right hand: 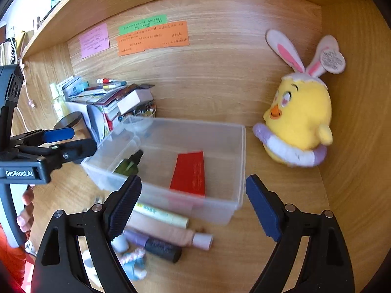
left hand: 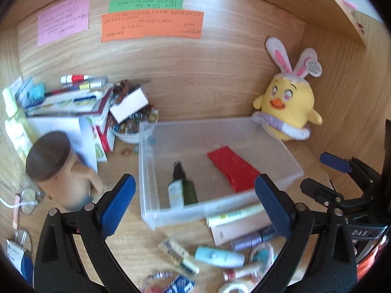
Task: Organize objects
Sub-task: 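Open both tools to drop the bottle and pouch into the bin, then move the right tool to the blue tape roll and grasp it, then grasp the small black clip with the left tool while the right tool carries the tape, then release the clip and tape roll into the bin from both tools, then grasp the blue Max staple box with the left tool, then grasp the pink rope loop with the right tool while the left tool holds the box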
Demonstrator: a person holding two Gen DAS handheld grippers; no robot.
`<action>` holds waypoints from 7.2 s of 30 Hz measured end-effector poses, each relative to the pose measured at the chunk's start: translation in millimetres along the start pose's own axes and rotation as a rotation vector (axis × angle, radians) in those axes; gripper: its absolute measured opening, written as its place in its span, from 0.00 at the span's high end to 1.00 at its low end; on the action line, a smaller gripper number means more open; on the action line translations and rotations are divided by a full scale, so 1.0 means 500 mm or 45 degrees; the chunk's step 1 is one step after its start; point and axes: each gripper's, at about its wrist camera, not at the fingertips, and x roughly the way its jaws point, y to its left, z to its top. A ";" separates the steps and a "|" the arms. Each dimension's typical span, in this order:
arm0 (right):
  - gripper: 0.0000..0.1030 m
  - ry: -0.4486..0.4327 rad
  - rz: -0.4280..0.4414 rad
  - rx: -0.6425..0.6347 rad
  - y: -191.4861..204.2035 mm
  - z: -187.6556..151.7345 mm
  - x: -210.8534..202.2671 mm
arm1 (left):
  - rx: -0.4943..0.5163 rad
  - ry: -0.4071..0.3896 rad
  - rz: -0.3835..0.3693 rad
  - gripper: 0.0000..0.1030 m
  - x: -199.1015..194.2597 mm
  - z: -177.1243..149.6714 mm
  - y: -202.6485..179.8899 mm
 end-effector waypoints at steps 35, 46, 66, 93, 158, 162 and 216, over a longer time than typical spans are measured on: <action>0.79 0.233 0.171 -0.038 0.114 -0.200 0.016 | -0.036 0.193 -0.012 0.36 0.034 -0.217 0.011; 0.84 0.206 0.118 0.001 0.075 -0.195 0.006 | -0.067 0.182 -0.030 0.66 0.056 -0.208 0.015; 0.84 0.077 0.022 0.152 -0.029 -0.154 -0.043 | -0.051 0.115 0.027 0.85 0.014 -0.197 0.006; 0.84 -0.126 0.124 0.086 -0.010 0.000 -0.024 | -0.062 -0.120 0.029 0.85 -0.016 -0.032 -0.004; 0.20 0.099 0.076 0.053 0.068 -0.116 -0.013 | -0.069 0.197 0.097 0.09 -0.020 -0.253 0.070; 0.20 0.152 0.092 0.063 0.082 -0.150 -0.005 | -0.042 0.230 0.091 0.09 -0.015 -0.280 0.059; 0.83 0.275 0.267 0.279 0.020 -0.198 0.049 | 0.027 0.078 0.027 0.75 -0.015 -0.223 -0.014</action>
